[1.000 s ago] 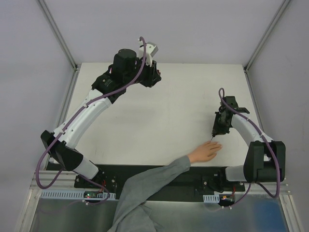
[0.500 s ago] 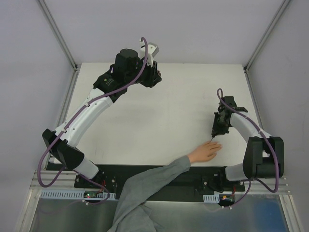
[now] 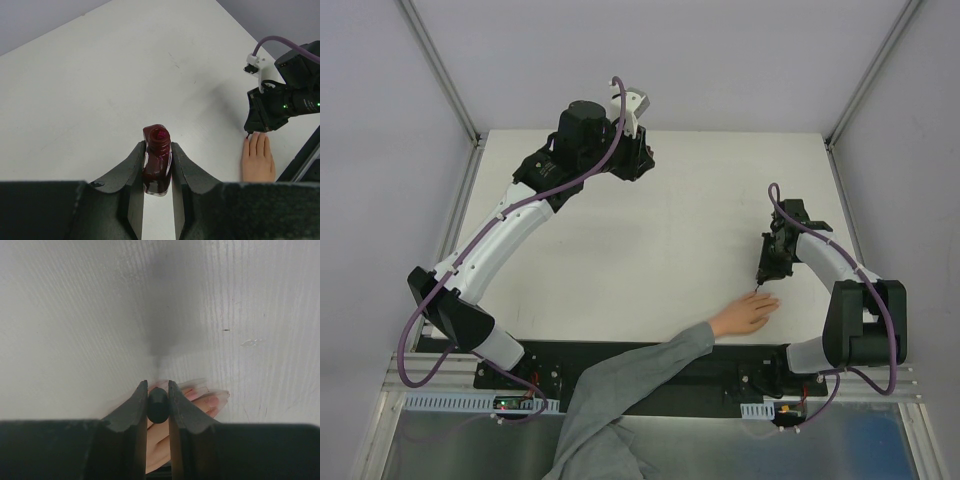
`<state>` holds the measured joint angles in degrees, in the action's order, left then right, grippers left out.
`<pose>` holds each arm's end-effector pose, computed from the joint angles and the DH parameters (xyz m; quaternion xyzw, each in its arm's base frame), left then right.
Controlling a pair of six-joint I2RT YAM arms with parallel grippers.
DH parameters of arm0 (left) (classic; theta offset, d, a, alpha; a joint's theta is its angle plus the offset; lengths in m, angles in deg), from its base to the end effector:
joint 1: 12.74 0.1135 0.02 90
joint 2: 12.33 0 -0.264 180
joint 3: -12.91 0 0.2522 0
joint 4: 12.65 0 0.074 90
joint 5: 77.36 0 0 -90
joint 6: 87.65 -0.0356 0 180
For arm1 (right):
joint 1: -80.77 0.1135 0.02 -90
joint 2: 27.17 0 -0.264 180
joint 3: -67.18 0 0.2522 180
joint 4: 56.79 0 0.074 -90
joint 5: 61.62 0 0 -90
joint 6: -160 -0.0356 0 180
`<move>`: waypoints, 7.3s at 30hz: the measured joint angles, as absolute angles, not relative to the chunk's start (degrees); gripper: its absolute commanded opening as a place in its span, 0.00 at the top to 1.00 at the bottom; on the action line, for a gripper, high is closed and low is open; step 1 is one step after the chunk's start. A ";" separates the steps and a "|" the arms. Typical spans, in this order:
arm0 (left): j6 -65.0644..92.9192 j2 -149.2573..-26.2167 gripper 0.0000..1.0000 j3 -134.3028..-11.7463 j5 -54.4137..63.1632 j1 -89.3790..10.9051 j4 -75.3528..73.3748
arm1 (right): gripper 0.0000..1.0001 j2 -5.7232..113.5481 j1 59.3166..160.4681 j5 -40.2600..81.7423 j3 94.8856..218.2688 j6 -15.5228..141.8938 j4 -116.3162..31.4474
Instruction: Paint the nails
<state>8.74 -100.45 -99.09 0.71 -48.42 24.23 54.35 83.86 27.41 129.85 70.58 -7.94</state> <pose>0.2784 -0.2089 0.4550 0.2594 0.7367 -0.2981 0.5487 0.2609 0.0147 0.1917 -0.0331 0.9805 0.0125 0.1931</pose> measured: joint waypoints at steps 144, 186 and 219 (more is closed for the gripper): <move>8.72 -100.53 1.00 -99.07 0.73 -48.42 24.23 | 1.00 55.09 84.60 32.13 133.04 70.01 -3.92; 8.65 -100.51 1.00 -98.41 0.78 -48.42 24.27 | 1.00 60.29 86.63 32.00 135.16 69.90 -4.29; 8.30 -100.49 1.00 -97.71 0.78 -48.42 24.34 | 1.00 58.74 86.70 32.04 134.59 69.16 -3.35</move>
<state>8.30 -100.49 -97.71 0.78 -48.42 24.34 58.74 86.70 32.04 134.59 69.16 -3.35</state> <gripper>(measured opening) 0.207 0.197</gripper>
